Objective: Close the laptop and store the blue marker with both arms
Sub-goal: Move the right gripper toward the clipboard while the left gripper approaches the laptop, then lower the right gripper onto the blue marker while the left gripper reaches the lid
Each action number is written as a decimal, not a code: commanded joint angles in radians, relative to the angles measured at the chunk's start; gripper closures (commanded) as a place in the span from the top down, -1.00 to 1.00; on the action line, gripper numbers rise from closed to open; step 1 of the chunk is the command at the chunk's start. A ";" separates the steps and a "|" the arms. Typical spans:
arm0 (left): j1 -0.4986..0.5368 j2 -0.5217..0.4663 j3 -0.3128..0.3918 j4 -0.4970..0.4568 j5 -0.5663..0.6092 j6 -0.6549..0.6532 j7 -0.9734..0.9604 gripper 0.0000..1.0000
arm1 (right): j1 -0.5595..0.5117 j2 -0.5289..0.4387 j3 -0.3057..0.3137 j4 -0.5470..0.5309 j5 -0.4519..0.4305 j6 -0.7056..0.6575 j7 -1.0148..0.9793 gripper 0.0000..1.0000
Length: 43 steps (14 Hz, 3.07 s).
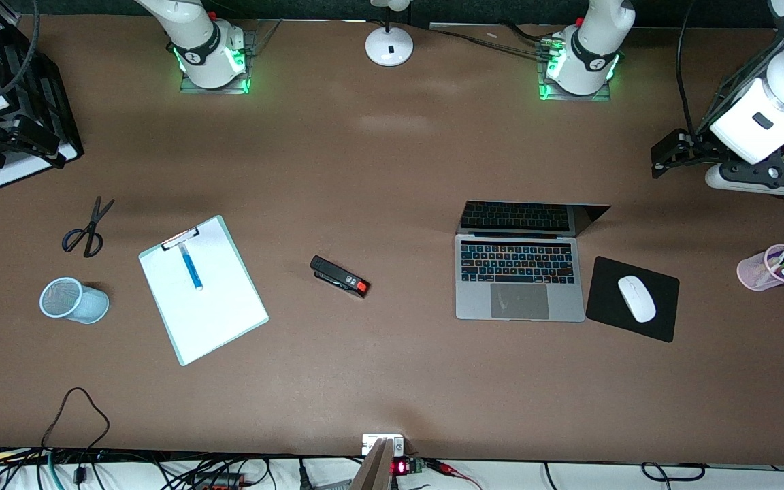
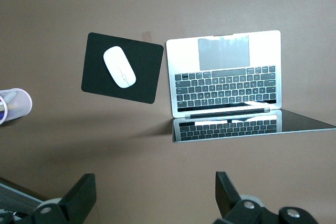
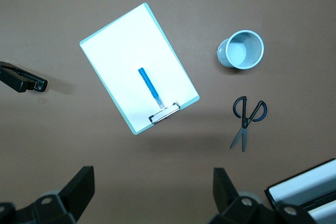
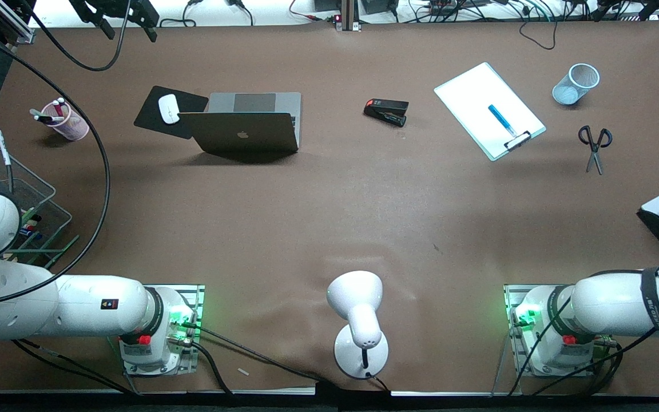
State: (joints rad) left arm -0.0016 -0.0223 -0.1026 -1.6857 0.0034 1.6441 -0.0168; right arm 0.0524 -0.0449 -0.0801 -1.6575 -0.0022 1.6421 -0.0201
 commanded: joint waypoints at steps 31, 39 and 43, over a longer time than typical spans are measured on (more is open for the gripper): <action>-0.009 0.056 -0.003 0.029 -0.016 -0.122 -0.006 -1.00 | -0.002 0.238 0.008 0.021 -0.004 0.130 -0.066 1.00; -0.006 0.015 -0.113 -0.118 -0.098 -0.074 -0.126 -1.00 | 0.020 0.353 0.016 0.019 -0.007 0.203 -0.161 1.00; -0.003 -0.024 -0.238 -0.238 -0.100 0.055 -0.248 -1.00 | 0.026 0.410 0.016 0.016 -0.004 0.255 -0.269 1.00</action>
State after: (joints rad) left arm -0.0140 0.0159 -0.2906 -1.8275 -0.0809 1.6298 -0.2110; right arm 0.0802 0.3325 -0.0653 -1.6552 -0.0022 1.8713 -0.2114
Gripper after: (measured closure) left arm 0.991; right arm 0.000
